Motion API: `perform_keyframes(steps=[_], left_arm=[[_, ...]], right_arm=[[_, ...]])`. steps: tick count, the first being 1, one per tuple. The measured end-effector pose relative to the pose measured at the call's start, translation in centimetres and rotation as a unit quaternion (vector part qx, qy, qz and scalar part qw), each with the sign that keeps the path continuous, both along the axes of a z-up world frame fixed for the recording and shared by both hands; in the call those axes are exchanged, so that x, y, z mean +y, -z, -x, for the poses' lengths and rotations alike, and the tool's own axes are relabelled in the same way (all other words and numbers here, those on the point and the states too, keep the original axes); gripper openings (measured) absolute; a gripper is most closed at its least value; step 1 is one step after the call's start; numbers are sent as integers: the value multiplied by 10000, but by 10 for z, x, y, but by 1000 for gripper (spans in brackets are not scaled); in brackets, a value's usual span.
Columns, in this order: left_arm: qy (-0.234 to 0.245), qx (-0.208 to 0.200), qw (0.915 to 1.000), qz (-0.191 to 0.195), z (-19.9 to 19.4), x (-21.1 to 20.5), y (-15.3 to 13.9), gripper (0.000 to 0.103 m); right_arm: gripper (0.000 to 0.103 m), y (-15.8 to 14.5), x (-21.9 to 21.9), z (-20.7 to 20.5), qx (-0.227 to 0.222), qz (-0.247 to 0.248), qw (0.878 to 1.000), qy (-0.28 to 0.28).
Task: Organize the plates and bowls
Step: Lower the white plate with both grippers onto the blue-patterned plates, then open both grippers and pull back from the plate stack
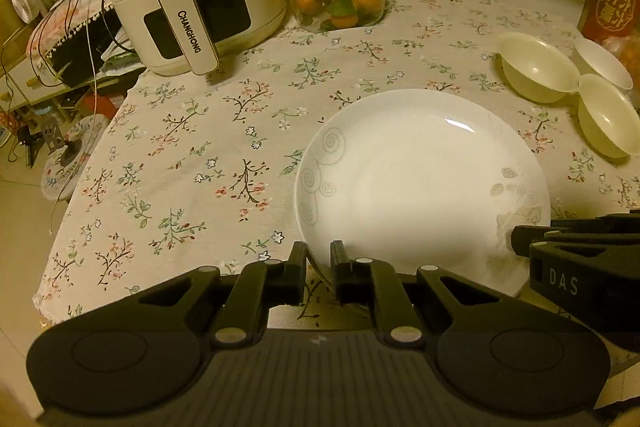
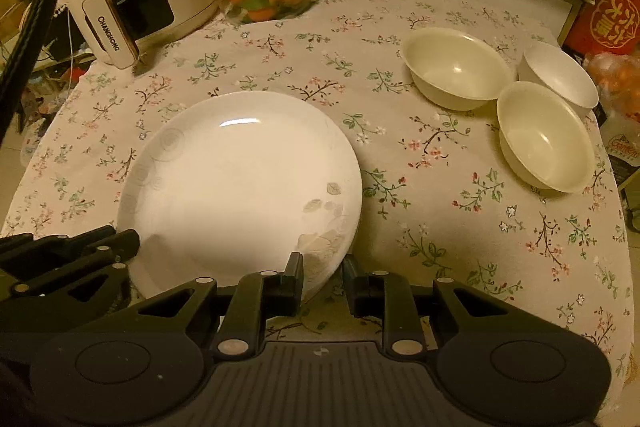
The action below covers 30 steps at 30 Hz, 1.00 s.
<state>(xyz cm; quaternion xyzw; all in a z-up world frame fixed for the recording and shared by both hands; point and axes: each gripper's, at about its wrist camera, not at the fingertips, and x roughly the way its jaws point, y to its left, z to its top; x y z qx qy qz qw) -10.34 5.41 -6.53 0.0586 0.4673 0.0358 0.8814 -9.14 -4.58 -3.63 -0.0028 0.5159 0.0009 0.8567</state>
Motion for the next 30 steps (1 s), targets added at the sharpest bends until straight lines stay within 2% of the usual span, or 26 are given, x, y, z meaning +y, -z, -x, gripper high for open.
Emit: perform_keyframes(steps=[8,10,12,16,19,22,30], left_arm=[[-8,4,10000,13,1,0,0,12],[-35,37,9999,120,-1,2,0,15],[-87,104,9995,280,-3,7,0,23],[-250,305,9970,668,-11,17,6,24],[-289,277,9956,846,-15,20,10,24],[-351,293,9942,976,-18,22,10,25],[-428,349,9929,1056,-25,29,9,27]], right_arm=[[24,2,1,-1,-7,10,10000,12],[25,3,0,-3,14,-22,10000,21],[25,5,-3,-5,53,-97,9999,52],[27,8,-12,-13,87,-257,9995,181],[29,9,-14,-16,23,-307,9992,240],[36,11,-13,-18,60,-449,9987,253],[41,13,-10,-19,75,-473,9987,166]])
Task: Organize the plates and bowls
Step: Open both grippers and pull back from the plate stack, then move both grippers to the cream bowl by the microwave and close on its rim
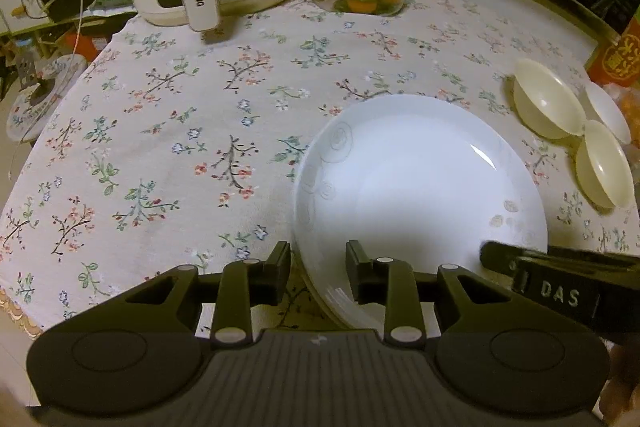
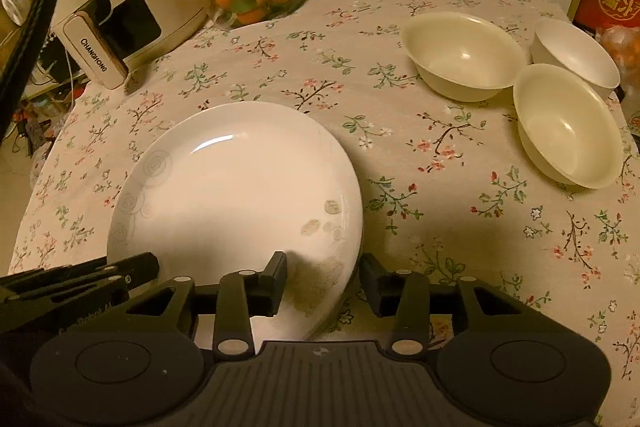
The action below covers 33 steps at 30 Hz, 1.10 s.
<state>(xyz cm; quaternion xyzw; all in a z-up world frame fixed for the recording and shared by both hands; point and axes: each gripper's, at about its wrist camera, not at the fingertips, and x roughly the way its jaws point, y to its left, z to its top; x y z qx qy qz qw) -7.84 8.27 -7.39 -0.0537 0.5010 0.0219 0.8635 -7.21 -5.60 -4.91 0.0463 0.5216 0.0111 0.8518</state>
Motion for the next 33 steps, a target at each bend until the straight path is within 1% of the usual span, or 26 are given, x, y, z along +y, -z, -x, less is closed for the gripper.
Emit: perform_keyframes(steps=[4,8,10,12,15,18,20,25,30,33], left_arm=[[-149,-112,9998,-60,-3,6,-7,28],[-170,-209,9995,-138,-4,5,-15,32],[-154,-252,9995,-142,-4,1,-19,36],[-106,-303,9994,-98,-5,-2,-24,42],[-58,-390,9992,13,-9,-11,-35,48],[-53,-504,9986,118,-16,-22,-47,55],[38,-611,9980,145,-22,-33,-54,58],[374,-745,9963,185,-38,-69,-65,64],[634,-843,9944,77,-52,-100,-70,71],[787,-854,9931,139,-62,-118,-71,74]], right_arm=[[40,-2,-5,-2,74,-104,9999,54],[42,-8,-9,-1,1,-144,9998,154],[45,-12,-12,0,-31,-196,9996,217],[49,-15,-13,1,-64,-226,9994,258],[52,-20,-16,4,-101,-318,9991,267],[57,-32,-23,4,-204,-458,9983,309],[62,-40,-31,4,-319,-526,9973,404],[67,-60,-64,3,-549,-668,9933,771],[70,-75,-107,3,-649,-719,9878,1217],[72,-83,-133,2,-740,-737,9835,1475]])
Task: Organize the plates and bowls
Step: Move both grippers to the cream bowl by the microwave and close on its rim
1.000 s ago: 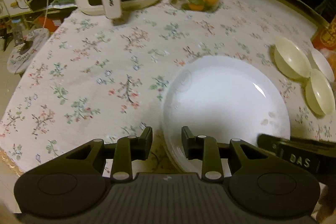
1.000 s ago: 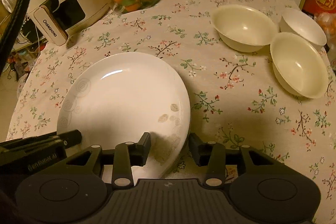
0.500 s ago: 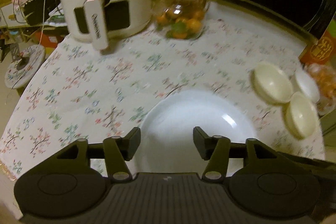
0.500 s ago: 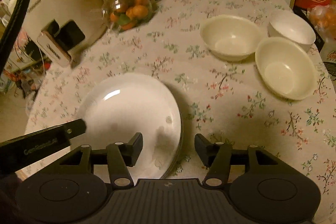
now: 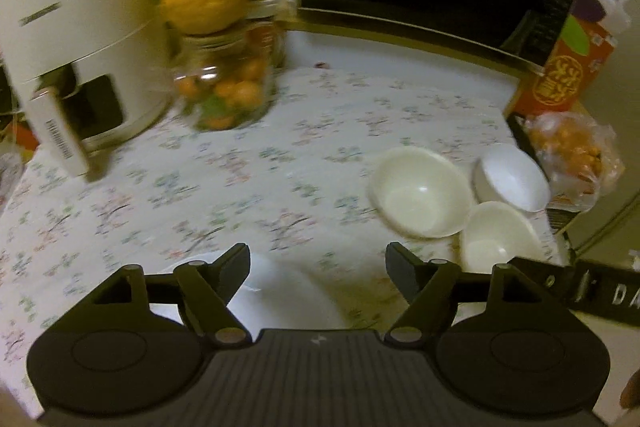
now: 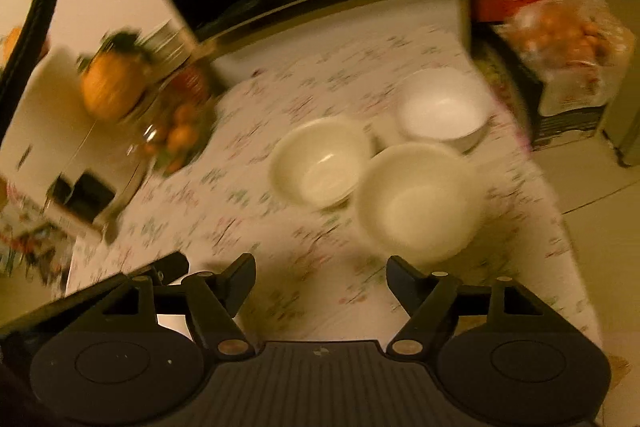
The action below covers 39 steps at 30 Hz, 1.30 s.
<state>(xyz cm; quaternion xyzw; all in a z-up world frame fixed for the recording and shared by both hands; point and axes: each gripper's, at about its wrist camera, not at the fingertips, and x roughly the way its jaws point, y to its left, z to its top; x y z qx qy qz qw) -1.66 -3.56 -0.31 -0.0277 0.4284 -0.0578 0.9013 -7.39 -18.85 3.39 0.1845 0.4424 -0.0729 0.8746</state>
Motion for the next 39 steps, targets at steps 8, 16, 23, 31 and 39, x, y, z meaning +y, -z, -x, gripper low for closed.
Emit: perform_keyframes(steps=[8,16,23,31,39], left_arm=[[465,-209,9987,-2,-25,-54,0,82],[577,-73,9983,94,-67,-88,16,81],[673,-62,9975,201,-95,-116,23,75],[1073,29,9941,187,-117,-148,39,54],[1291,184,9914,139,-124,-158,51,40]], right_arm=[[73,-5,-58,-17,-50,-131,9981,595],[73,11,-126,-38,-71,-309,9904,1344],[73,30,-167,-47,-137,-722,9797,1867],[71,47,-170,-64,-260,-1024,9767,1870],[59,60,-169,-77,-129,-1076,9747,1957]])
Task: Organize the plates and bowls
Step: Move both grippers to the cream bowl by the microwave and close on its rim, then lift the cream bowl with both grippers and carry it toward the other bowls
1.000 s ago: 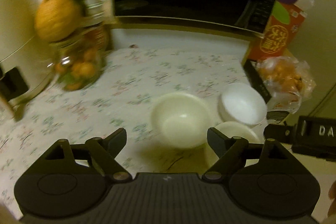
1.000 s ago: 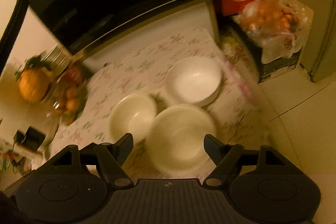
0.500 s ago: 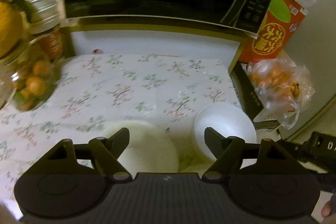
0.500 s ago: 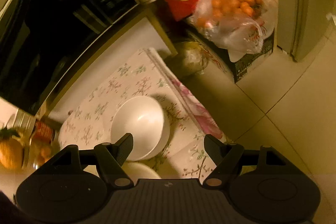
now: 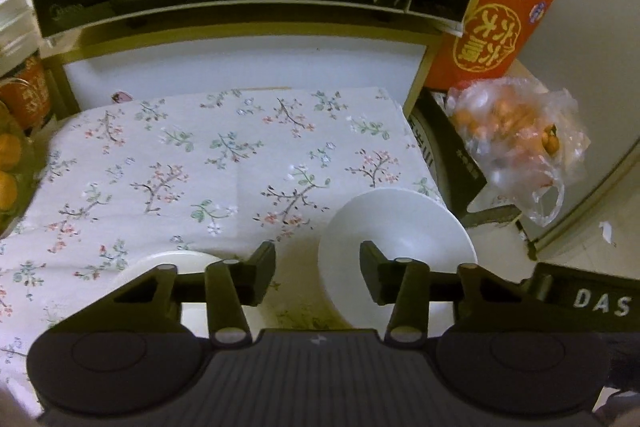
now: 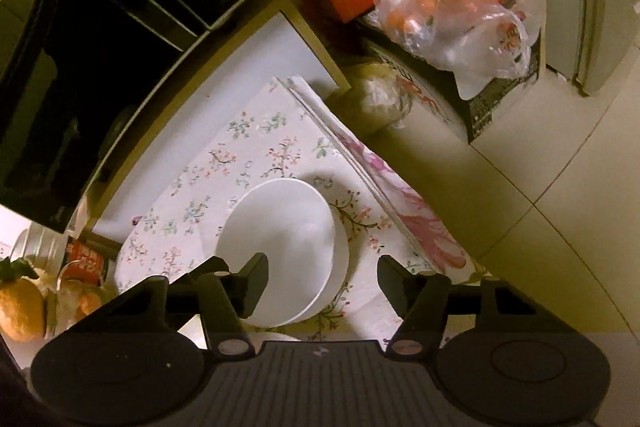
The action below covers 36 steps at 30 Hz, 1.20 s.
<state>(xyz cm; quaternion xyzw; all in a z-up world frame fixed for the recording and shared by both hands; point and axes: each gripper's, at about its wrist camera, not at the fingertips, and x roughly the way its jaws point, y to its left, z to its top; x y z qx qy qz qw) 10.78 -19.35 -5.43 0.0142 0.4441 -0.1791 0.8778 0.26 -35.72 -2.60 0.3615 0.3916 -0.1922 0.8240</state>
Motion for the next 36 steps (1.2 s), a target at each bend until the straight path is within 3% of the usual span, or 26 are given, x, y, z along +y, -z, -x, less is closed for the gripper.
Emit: perform_keyframes(steps=[2,8,15,26,36], left_arm=[[47,59,10000,16,-2,-2,3,37],[78,223,9997,74,-8,-5,13,12],[35,129,9999,38,-3,-7,9,4],[5,-356,9992,199,25,-7,-28,3],[-180,-579,9980,202,61,3,-51,4]], right_arm=[[53,5,0,-2,62,-34,10000,28],[35,9,5,-7,201,108,9997,-112],[12,17,7,-10,347,35,9992,-175],[12,-14,11,-1,101,405,9986,-324],[12,-52,30,26,-136,922,9914,-918]])
